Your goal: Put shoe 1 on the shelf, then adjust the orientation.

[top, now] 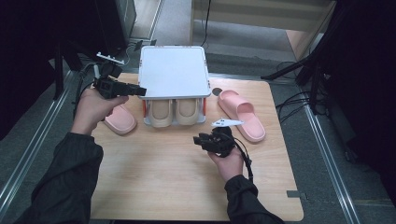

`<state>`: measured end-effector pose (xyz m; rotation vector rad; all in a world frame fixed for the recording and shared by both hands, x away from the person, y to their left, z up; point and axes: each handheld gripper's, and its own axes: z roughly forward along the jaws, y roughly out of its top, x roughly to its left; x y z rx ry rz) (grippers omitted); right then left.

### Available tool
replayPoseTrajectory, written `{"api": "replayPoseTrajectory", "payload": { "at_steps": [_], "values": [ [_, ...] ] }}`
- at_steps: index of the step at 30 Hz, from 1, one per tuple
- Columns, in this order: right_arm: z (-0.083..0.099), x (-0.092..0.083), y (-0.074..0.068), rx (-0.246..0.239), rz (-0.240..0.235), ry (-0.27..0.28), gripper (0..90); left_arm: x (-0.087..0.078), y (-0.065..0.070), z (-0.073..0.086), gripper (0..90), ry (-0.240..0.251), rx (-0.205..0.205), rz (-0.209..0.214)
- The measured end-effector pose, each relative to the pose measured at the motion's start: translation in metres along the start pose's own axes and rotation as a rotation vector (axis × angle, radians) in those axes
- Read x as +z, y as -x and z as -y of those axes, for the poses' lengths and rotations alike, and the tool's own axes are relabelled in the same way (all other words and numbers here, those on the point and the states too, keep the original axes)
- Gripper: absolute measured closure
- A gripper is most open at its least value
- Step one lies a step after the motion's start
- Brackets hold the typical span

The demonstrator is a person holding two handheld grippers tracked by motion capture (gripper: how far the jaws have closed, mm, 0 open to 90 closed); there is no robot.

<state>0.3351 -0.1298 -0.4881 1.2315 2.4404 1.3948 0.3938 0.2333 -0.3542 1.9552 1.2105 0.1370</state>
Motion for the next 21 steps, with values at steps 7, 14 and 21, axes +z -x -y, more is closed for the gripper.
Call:
{"api": "replayPoseTrajectory", "payload": {
  "at_steps": [7, 14, 21],
  "values": [
    [0.010, -0.025, -0.002, -0.038, -0.022, -0.001, 60.9, -0.018, 0.002, 0.014, 52.2, 0.004, -0.012, -0.021],
    [0.011, -0.032, -0.006, -0.084, -0.056, -0.004, 58.3, -0.029, -0.005, 0.031, 50.4, 0.013, -0.044, -0.038],
    [0.012, -0.038, -0.010, -0.121, -0.083, -0.020, 55.5, -0.035, -0.011, 0.047, 49.2, 0.021, -0.068, -0.063]
  ]
}}
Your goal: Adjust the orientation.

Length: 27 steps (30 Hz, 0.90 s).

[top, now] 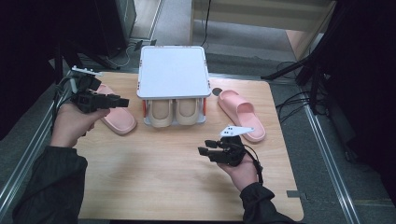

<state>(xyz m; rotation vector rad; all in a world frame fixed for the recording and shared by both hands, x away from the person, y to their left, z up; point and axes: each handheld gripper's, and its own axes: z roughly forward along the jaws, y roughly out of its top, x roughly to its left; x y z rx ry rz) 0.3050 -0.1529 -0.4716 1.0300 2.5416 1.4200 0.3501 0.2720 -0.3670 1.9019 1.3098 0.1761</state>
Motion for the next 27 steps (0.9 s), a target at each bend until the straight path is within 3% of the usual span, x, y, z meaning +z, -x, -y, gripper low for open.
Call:
{"api": "replayPoseTrajectory", "payload": {
  "at_steps": [6, 14, 25, 26, 27],
  "values": [
    [0.002, 0.002, -0.001, 0.009, -0.004, 0.011, 56.2, -0.002, -0.007, 0.013, 49.1, 0.008, -0.017, -0.024],
    [-0.003, 0.008, -0.007, -0.017, -0.017, 0.013, 56.4, 0.001, -0.025, 0.031, 48.0, 0.019, -0.047, -0.069],
    [-0.002, 0.009, -0.005, -0.030, -0.007, -0.010, 56.0, 0.017, -0.064, 0.055, 50.1, 0.019, -0.108, -0.136],
    [-0.002, 0.009, -0.005, -0.027, -0.006, -0.007, 56.0, 0.018, -0.068, 0.056, 50.3, 0.018, -0.118, -0.139],
    [-0.002, 0.009, -0.004, -0.015, -0.005, -0.005, 56.0, 0.021, -0.077, 0.059, 50.2, 0.010, -0.152, -0.146]
  ]
}}
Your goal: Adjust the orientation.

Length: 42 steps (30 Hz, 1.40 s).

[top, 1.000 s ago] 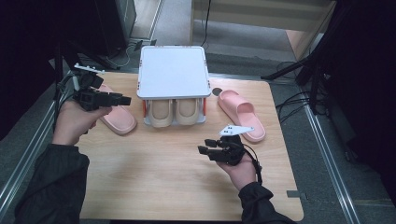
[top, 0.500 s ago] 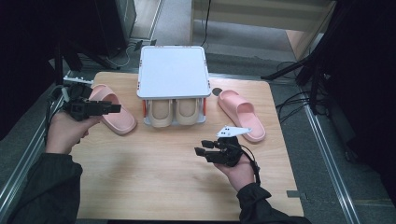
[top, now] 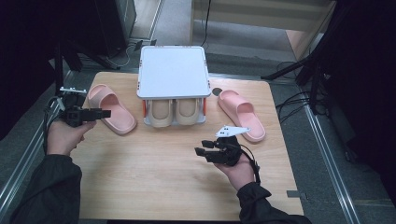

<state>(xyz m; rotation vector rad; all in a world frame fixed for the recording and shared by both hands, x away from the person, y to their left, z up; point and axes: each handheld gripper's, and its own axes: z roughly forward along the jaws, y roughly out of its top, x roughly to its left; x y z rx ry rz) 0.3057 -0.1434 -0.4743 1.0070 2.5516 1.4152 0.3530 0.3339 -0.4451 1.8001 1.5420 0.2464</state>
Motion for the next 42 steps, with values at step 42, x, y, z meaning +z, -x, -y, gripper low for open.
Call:
{"api": "replayPoseTrajectory", "payload": {
  "at_steps": [42],
  "values": [
    [0.027, -0.034, 0.005, 0.059, 0.143, 0.031, 52.3, 0.065, -0.062, -0.011, 53.2, -0.040, -0.123, -0.226]
  ]
}}
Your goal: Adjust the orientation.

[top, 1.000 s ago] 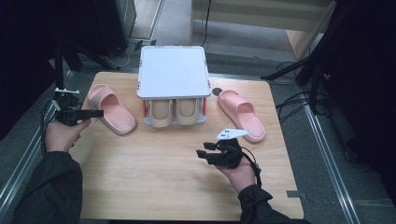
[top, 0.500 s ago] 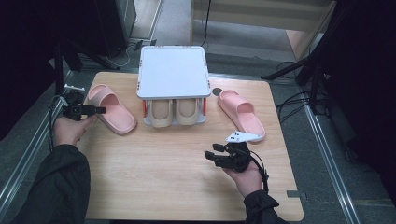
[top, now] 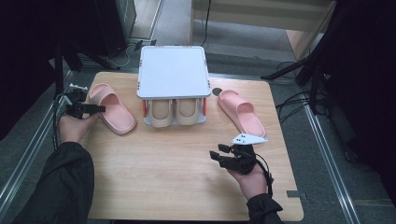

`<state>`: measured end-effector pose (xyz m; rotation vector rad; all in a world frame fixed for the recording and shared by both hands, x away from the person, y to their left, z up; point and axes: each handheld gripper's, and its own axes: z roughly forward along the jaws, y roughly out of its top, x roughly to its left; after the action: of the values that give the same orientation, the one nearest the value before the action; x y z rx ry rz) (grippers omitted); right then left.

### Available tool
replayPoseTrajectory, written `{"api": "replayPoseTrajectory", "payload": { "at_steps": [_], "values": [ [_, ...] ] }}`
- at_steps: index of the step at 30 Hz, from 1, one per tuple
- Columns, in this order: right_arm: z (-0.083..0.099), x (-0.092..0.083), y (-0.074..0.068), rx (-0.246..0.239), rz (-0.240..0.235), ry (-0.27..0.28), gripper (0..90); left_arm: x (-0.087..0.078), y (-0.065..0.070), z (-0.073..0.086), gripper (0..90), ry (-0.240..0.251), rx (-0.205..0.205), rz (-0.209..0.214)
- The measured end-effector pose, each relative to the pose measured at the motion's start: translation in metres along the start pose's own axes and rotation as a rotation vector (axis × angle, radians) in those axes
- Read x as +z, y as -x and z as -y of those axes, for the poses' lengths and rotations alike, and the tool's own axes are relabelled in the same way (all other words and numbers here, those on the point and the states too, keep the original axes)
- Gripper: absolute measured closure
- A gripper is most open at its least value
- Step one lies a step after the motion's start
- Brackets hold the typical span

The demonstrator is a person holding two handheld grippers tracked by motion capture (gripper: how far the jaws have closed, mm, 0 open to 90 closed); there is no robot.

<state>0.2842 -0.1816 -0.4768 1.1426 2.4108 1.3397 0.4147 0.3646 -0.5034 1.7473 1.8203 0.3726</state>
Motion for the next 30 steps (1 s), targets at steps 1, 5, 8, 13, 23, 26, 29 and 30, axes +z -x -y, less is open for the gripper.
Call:
{"api": "replayPoseTrajectory", "payload": {
  "at_steps": [1, 5, 8, 13, 23, 26, 29, 30],
  "values": [
    [0.000, 0.000, 0.000, -0.002, 0.002, -0.002, 52.2, 0.000, -0.001, 0.000, 53.9, 0.002, -0.007, 0.005],
    [0.000, 0.002, -0.001, -0.004, 0.003, -0.004, 51.9, -0.003, -0.002, 0.000, 65.6, 0.012, -0.003, 0.008],
    [-0.001, 0.001, -0.001, -0.010, 0.005, -0.006, 51.8, -0.004, -0.002, 0.000, 70.5, 0.011, 0.009, 0.005],
    [-0.001, 0.000, 0.000, -0.004, 0.011, -0.001, 51.7, -0.004, -0.002, 0.000, 77.0, 0.007, 0.016, 0.008],
    [0.000, 0.002, 0.000, -0.005, 0.007, -0.008, 52.2, -0.008, -0.006, -0.001, 85.0, -0.007, 0.015, 0.005],
    [0.000, 0.002, 0.001, -0.007, 0.006, -0.010, 52.1, -0.011, -0.008, -0.001, 85.1, -0.001, 0.002, 0.011],
    [-0.001, 0.004, 0.001, 0.000, -0.001, -0.009, 52.1, -0.017, -0.009, -0.002, 85.0, 0.002, -0.002, 0.022],
    [-0.001, 0.004, 0.001, 0.000, -0.001, -0.009, 52.1, -0.019, -0.008, -0.002, 85.0, 0.008, -0.012, 0.024]
  ]
}}
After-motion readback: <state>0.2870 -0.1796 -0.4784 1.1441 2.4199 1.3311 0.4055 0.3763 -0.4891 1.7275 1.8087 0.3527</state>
